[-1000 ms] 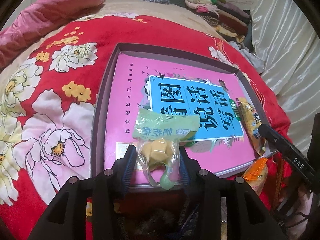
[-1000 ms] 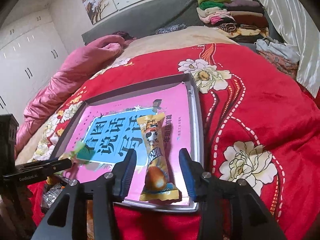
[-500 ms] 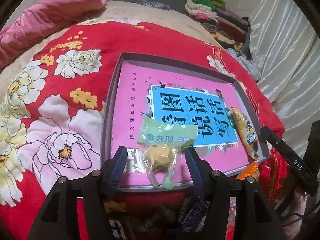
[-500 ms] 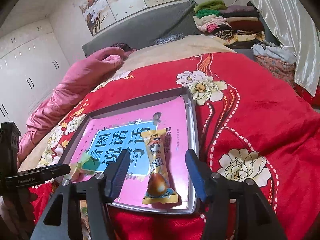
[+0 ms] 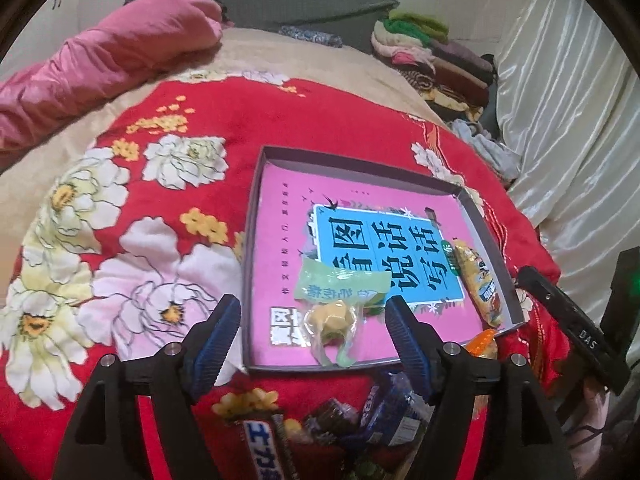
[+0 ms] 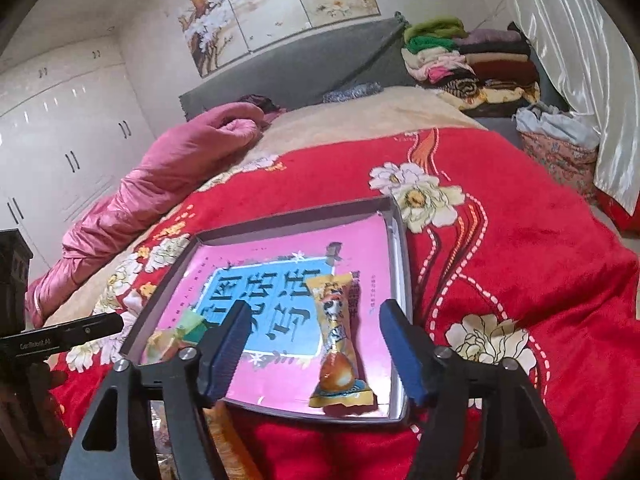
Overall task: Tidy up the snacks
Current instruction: 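Withdraw both open grippers from the tray back toward the snack pile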
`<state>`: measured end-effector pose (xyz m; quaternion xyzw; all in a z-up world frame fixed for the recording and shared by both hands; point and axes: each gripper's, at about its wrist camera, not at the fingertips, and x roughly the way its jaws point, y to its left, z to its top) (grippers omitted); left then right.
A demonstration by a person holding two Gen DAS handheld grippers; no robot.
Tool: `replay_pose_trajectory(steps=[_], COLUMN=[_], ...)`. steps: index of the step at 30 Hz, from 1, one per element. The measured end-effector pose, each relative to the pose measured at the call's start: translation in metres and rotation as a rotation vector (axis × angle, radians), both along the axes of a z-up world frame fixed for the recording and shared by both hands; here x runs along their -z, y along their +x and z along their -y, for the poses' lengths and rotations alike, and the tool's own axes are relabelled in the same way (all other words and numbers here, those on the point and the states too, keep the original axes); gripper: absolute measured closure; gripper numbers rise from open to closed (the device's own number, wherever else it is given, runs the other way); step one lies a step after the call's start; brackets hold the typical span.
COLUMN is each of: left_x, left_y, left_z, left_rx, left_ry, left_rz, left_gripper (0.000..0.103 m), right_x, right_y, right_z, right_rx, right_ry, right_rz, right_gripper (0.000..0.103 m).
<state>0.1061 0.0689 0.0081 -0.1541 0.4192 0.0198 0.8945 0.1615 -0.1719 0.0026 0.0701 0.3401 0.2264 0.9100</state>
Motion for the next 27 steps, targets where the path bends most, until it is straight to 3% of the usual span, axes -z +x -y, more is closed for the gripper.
replay_pose_trajectory(steps=[12, 27], left_x=[-0.015, -0.015], left_y=[-0.028, -0.050], left_z=[-0.011, -0.006], left_rx=[-0.026, -0.013], left_ry=[0.034, 0.052], left_rz=[0.012, -0.007], left_gripper=[0.026, 0.026], right_x=[-0.018, -0.018], right_y=[-0.033, -0.060], right_z=[-0.007, -0.027], right_rx=[-0.063, -0.114], right_ry=[-0.002, -0.069], right_rz=[0.053, 0.057], right_gripper=[0.028, 0.026])
